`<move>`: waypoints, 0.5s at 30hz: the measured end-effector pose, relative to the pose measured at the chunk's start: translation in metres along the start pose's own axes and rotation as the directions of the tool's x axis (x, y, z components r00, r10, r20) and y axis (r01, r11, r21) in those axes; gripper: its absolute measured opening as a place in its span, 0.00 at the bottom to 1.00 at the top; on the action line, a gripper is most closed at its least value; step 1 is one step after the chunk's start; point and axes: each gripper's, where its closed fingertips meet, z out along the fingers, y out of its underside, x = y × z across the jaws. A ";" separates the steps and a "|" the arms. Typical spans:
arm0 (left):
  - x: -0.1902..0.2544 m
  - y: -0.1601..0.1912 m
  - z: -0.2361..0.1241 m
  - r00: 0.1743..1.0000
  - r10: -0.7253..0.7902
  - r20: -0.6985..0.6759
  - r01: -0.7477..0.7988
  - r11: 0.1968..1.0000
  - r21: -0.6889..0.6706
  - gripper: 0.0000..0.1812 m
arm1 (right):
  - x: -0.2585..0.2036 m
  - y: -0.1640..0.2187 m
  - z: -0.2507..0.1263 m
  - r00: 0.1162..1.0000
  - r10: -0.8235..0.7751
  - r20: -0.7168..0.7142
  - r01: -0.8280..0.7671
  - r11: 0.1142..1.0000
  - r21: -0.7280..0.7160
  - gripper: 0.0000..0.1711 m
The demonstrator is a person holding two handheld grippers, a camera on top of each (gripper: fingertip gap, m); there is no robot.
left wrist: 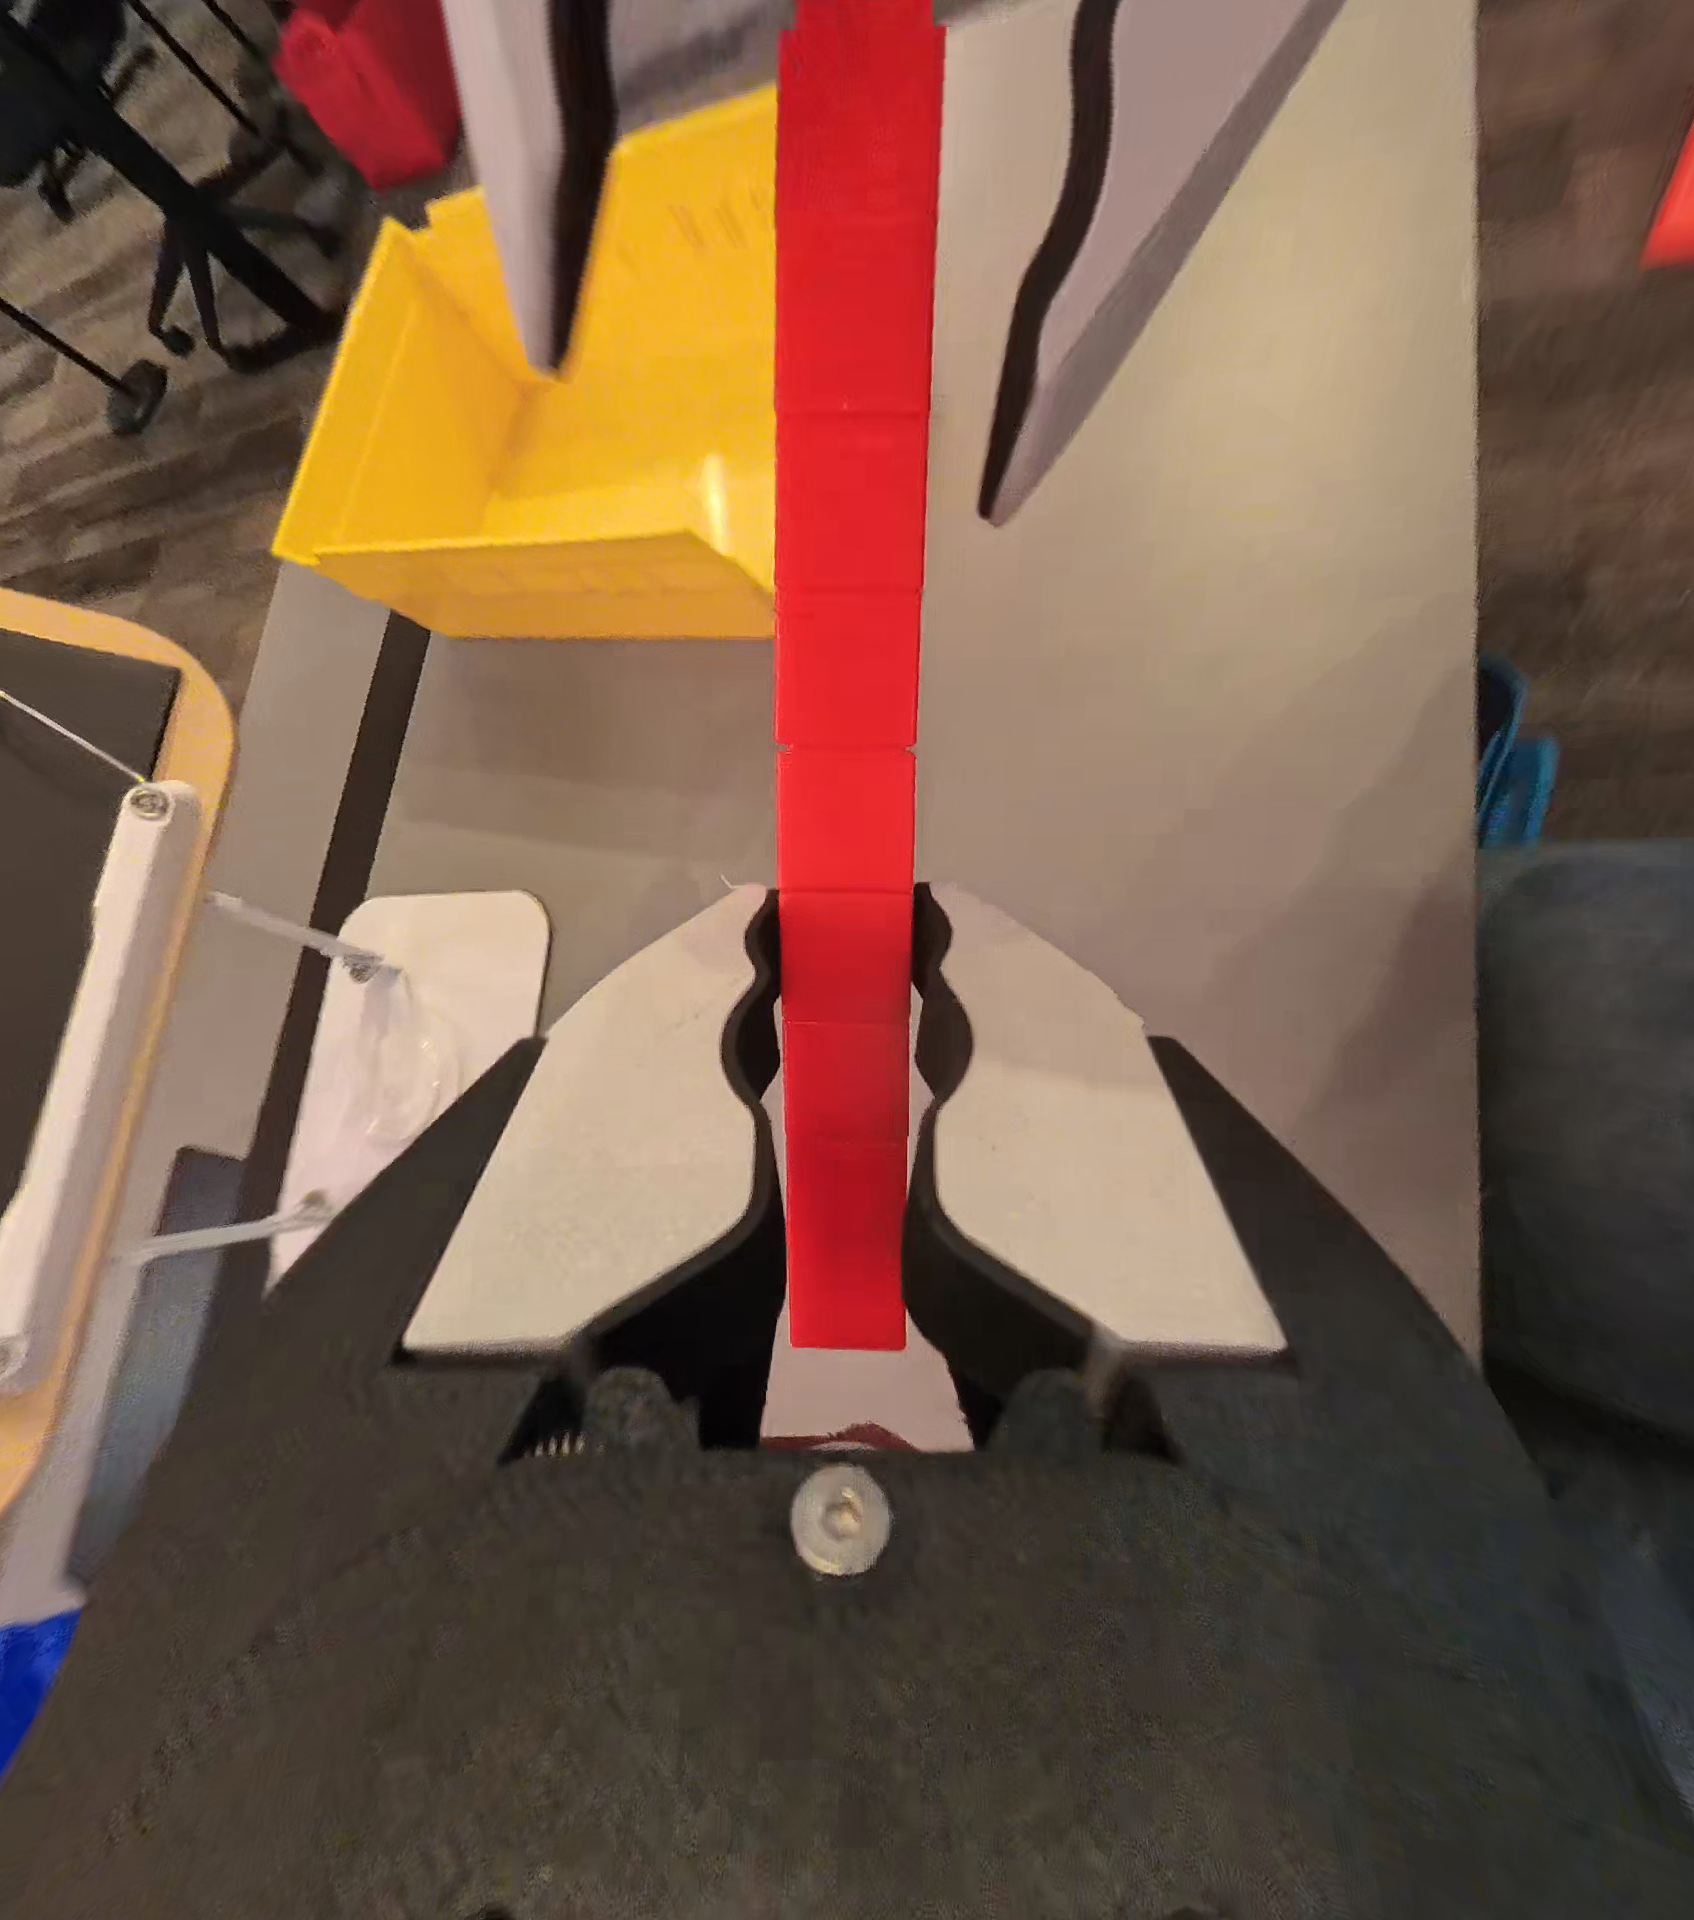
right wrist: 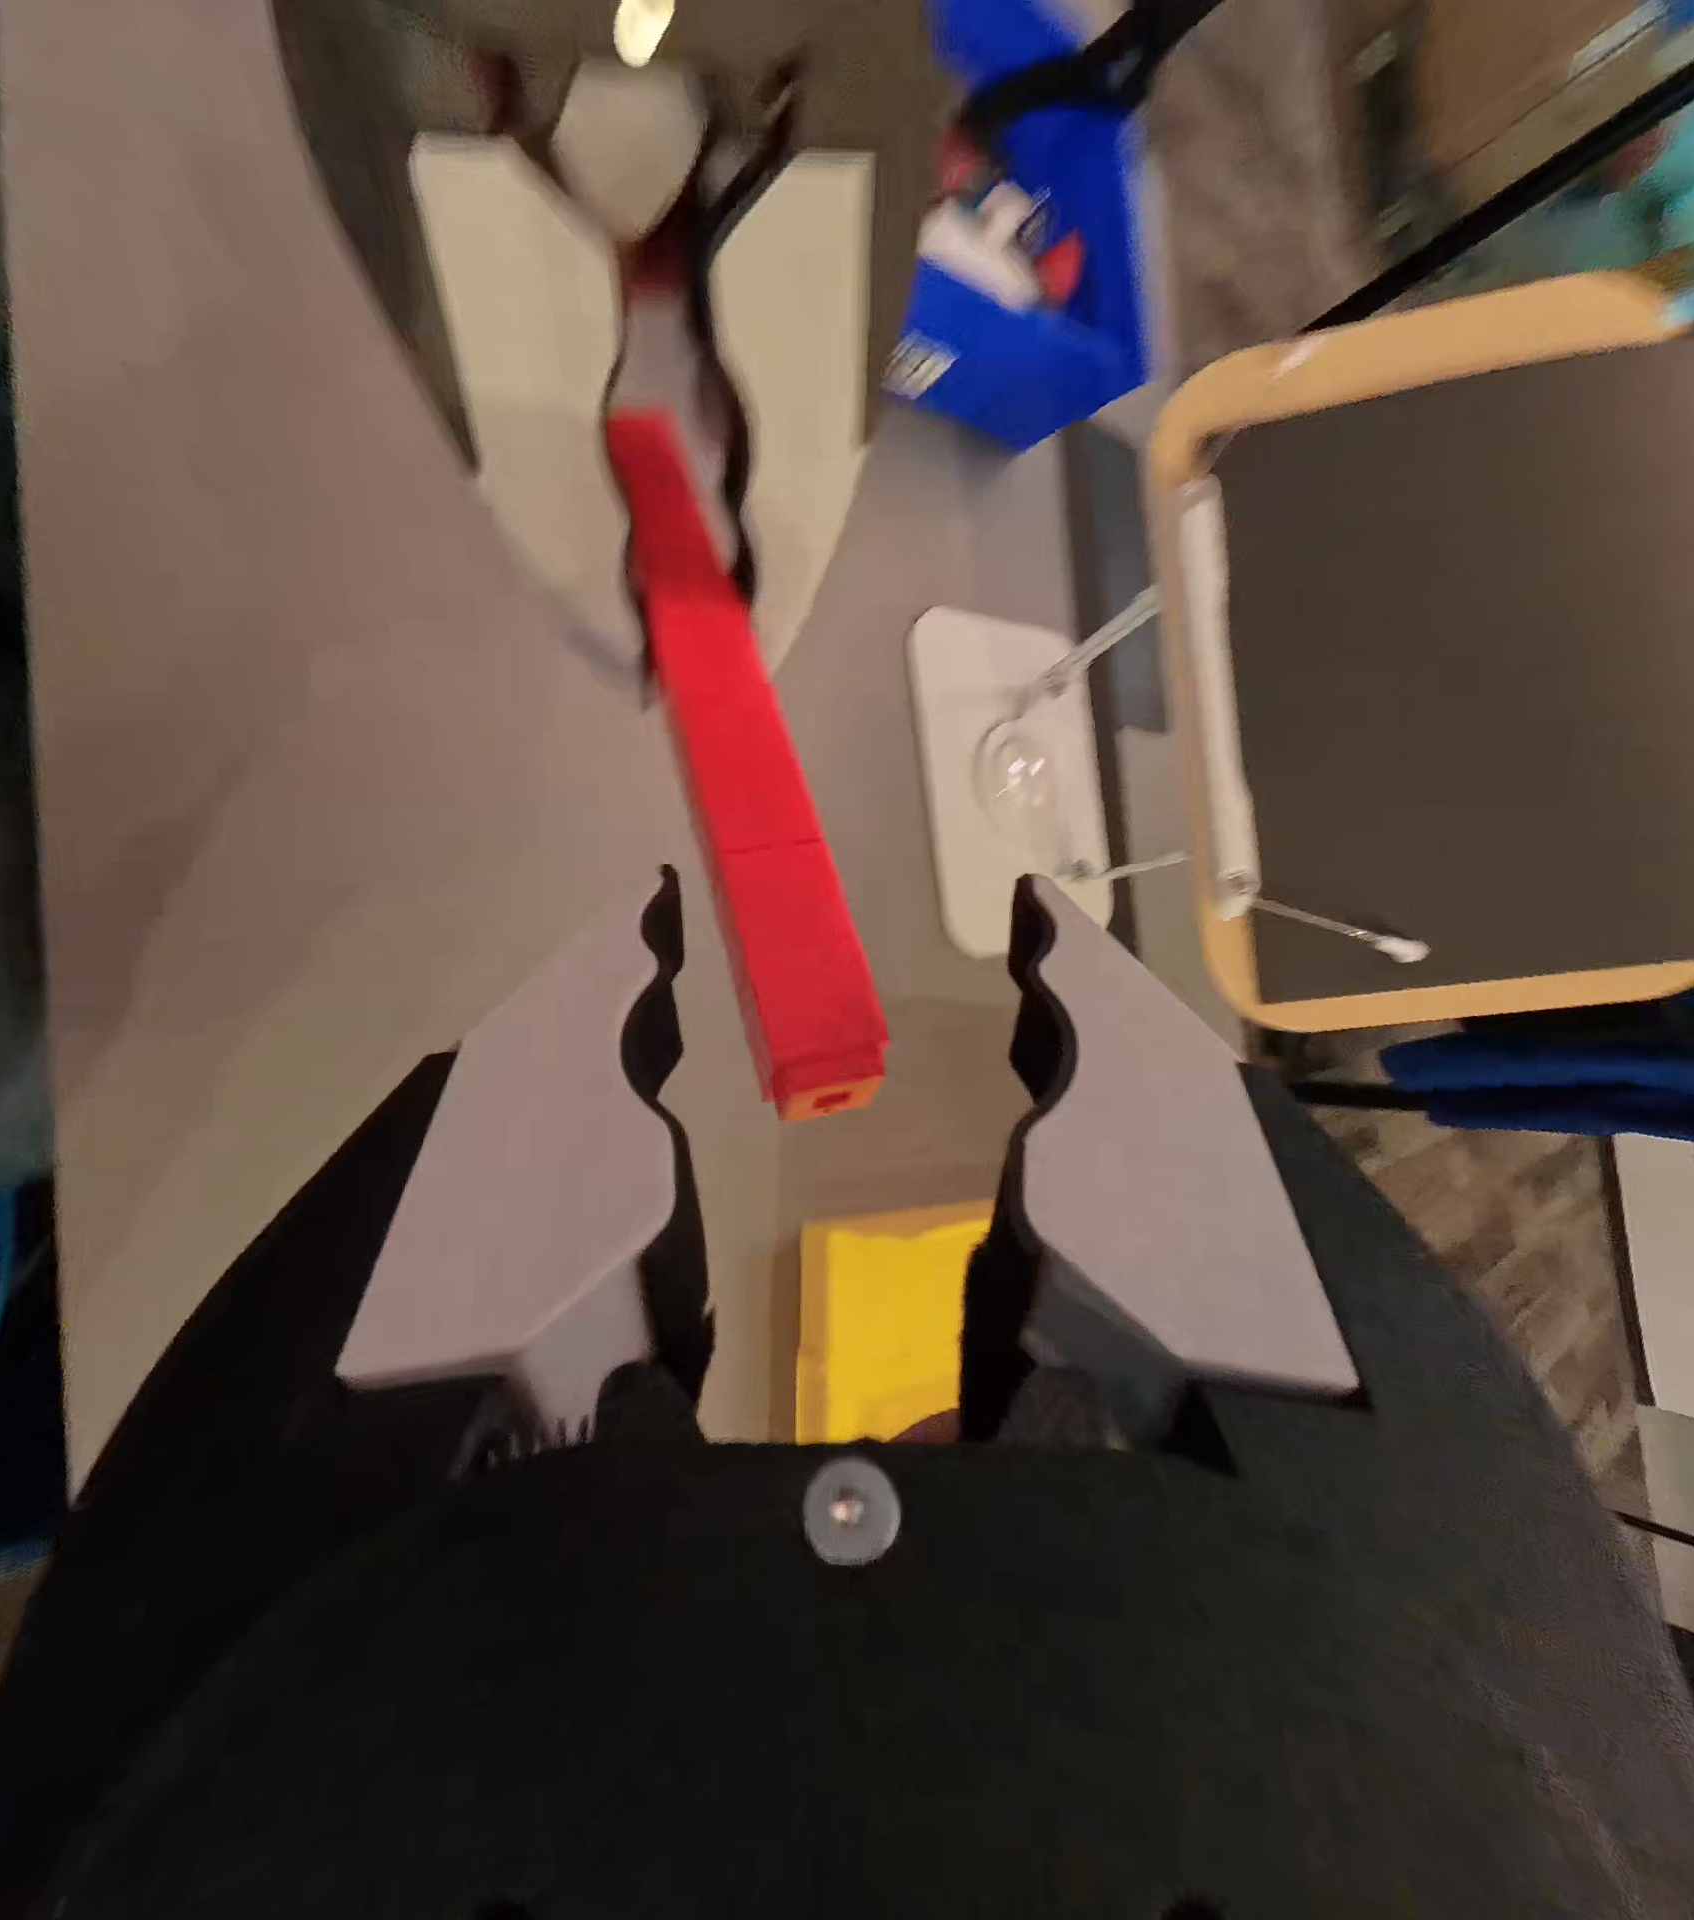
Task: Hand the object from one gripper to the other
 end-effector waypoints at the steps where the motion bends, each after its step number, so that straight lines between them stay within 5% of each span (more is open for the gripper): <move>1: -0.001 -0.002 0.000 0.999 -0.036 -0.014 0.036 0.998 0.048 0.12 | 0.006 -0.007 -0.006 0.999 0.028 -0.028 -0.027 0.998 0.061 0.39; 4: -0.004 -0.008 -0.005 0.988 -0.141 -0.066 0.152 0.970 0.192 0.12 | 0.027 -0.020 -0.026 0.982 0.157 -0.108 -0.128 0.963 0.238 0.39; 8: -0.006 -0.028 -0.021 0.950 -0.247 -0.191 0.304 0.871 0.386 0.12 | 0.034 -0.031 -0.041 0.901 0.427 0.070 -0.398 0.753 0.524 0.40; 15: -0.010 -0.059 -0.039 0.869 -0.319 -0.378 0.491 0.643 0.587 0.13 | -0.007 -0.026 0.005 0.840 0.475 0.263 -0.536 0.647 0.543 0.39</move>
